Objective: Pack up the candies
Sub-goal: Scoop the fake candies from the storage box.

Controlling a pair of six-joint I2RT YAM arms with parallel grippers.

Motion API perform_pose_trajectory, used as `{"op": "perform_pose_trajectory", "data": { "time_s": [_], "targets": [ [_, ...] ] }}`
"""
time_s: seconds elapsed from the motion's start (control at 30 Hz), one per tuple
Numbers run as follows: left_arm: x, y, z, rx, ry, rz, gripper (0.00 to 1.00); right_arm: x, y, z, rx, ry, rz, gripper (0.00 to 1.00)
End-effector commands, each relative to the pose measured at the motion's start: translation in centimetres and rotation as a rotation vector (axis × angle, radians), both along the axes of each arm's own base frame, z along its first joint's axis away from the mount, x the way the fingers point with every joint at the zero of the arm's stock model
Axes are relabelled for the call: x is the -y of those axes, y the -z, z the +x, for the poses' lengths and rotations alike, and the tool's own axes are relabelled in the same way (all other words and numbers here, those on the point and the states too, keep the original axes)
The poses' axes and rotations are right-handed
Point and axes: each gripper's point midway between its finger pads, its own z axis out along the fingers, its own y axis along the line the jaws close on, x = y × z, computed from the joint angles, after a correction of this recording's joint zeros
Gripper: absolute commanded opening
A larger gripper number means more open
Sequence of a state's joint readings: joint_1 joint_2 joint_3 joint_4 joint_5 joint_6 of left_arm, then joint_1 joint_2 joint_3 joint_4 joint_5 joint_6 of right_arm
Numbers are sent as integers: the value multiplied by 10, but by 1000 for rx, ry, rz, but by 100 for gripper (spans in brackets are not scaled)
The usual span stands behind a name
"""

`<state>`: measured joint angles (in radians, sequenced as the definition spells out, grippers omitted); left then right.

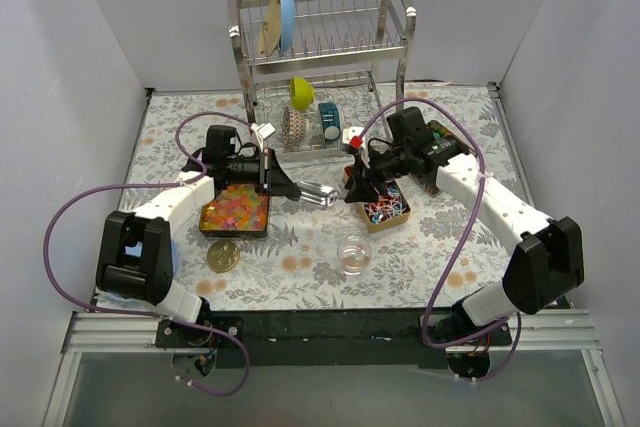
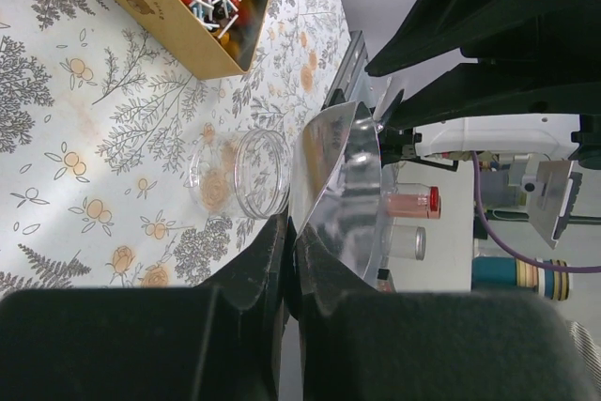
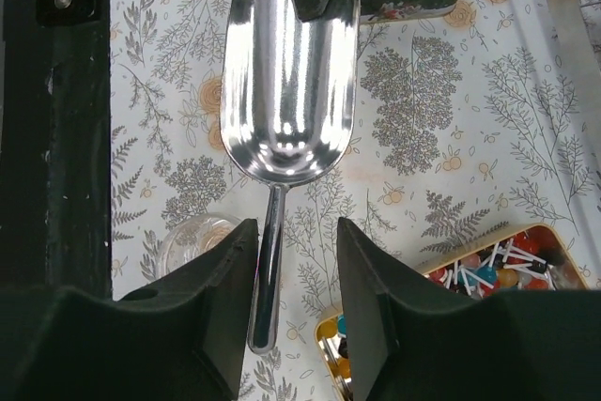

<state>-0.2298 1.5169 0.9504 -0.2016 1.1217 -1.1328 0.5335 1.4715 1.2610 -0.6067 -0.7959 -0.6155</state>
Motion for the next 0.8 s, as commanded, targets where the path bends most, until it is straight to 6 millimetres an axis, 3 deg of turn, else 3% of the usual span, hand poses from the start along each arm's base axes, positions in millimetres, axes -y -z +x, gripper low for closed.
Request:
{"op": "perform_pose_trajectory", "data": {
  "time_s": [0.0,0.47,0.57,0.6,0.67,0.7,0.73,0.77],
  "targets": [
    [1,-12,3,3,18,-48,0,-4,-3,-2,26,-12,19,43],
    [1,-9,8,-53,7,-79,0,-9,6,6,66,1,-10,28],
    [1,-8,10,-55,2,-81,0,-9,7,6,65,0,-13,15],
    [1,-7,11,-59,0,-79,0,-9,9,6,60,1,-16,7],
    [1,-4,16,-54,-19,-65,0,-9,8,8,62,12,-14,2],
    [0,-2,19,-50,-29,-54,9,-6,10,8,48,29,-20,1],
    [0,1,20,-56,-36,-38,34,-4,8,9,49,46,-18,1],
    [-1,-1,27,7,-38,-15,44,3,7,15,42,80,-18,1]
  ]
}}
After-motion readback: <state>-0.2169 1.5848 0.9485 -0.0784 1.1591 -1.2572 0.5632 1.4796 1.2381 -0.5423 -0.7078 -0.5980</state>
